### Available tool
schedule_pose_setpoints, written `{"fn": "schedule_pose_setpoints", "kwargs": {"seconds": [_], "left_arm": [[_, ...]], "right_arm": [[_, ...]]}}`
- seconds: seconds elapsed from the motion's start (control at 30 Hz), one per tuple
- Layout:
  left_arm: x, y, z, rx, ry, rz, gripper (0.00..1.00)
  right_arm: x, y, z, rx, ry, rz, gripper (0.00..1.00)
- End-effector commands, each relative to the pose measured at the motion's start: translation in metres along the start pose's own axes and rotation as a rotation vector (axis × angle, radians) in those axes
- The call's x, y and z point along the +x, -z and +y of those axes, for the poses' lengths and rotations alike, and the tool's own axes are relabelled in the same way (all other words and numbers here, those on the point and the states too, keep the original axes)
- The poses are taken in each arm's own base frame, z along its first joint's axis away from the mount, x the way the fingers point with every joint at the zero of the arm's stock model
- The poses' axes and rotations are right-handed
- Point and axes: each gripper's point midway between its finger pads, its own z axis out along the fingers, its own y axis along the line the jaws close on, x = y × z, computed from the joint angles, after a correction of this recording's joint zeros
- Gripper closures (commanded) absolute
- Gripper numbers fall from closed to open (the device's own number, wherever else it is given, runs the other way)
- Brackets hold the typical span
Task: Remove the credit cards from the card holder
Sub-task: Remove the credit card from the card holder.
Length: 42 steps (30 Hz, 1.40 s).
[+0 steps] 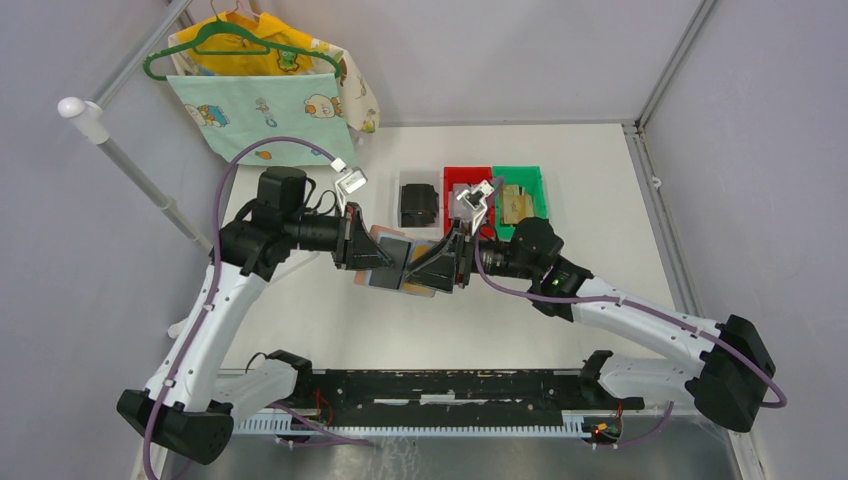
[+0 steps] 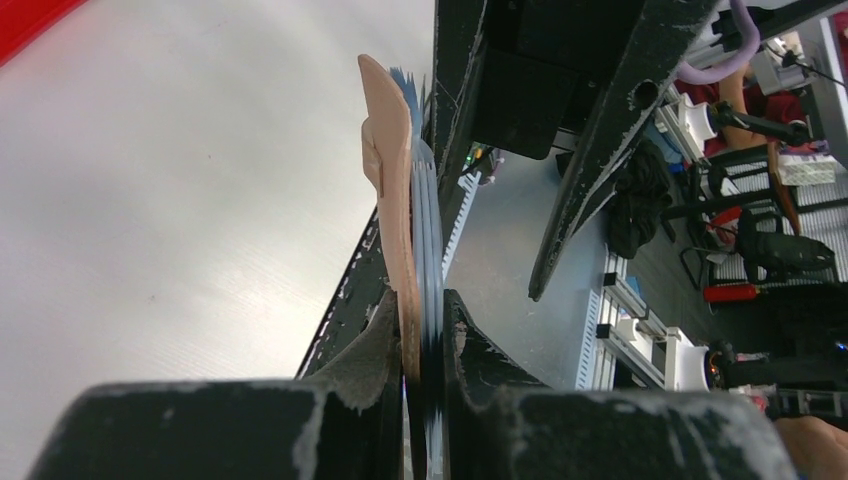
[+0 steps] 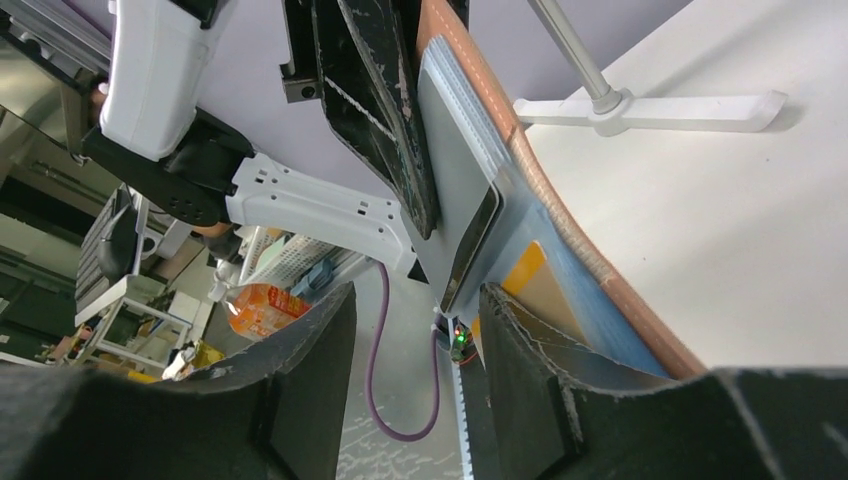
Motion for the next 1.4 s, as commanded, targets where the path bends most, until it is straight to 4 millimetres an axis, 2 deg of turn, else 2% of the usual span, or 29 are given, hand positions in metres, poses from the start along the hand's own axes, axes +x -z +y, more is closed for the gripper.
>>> {"fn": "schedule_pose_setpoints", "kwargs": {"seconds": [0.0,0.2,0.3,0.47,0.57,0.63,0.77,0.9,1.0,1.07,1.23,1.37], "left_arm": [[-0.014,0.008,-0.04,0.168,-0.061,-0.021,0.98],[-0.014,0.008,-0.04,0.174,-0.063,-0.02,0.98],[-0.014,0.008,-0.04,0.178,-0.055,-0.017,0.97],[-0.012,0.008,-0.043,0.2,-0.046,-0.008,0.89],[-0.01,0.01,-0.05,0.24,-0.051,-0.001,0.89],[-0.008,0.014,-0.06,0.289,-0.06,0.006,0.91],[-0.006,0.018,-0.068,0.313,-0.088,0.001,0.94],[-0.005,0.018,-0.067,0.295,-0.104,-0.007,0.95],[-0.006,0.019,-0.067,0.292,-0.114,-0.01,0.96],[-0.008,0.02,-0.069,0.29,-0.125,-0.017,0.98],[-0.01,0.026,-0.074,0.256,-0.206,-0.036,0.98],[-0.009,0.031,-0.084,0.275,-0.251,-0.047,0.98]], "right_arm": [[-0.02,-0.005,0.009,-0.041,-0.006,-0.1,0.48],[-0.027,-0.008,0.033,-0.165,-0.042,-0.135,0.55],[-0.03,-0.008,0.039,-0.193,-0.045,-0.147,0.63],[-0.031,-0.008,0.048,-0.239,-0.062,-0.172,0.64],[-0.03,-0.008,0.044,-0.229,-0.076,-0.185,0.63],[-0.027,-0.011,0.032,-0.167,-0.085,-0.178,0.54],[-0.028,-0.011,0.013,-0.049,-0.063,-0.19,0.53],[-0.035,-0.011,0.016,-0.042,-0.043,-0.215,0.55],[-0.033,-0.016,0.021,-0.07,-0.05,-0.197,0.56],[-0.031,-0.016,0.017,-0.049,-0.051,-0.191,0.56],[-0.044,-0.005,0.011,0.042,0.024,-0.22,0.53],[-0.045,-0.007,0.007,0.072,0.023,-0.206,0.53]]}}
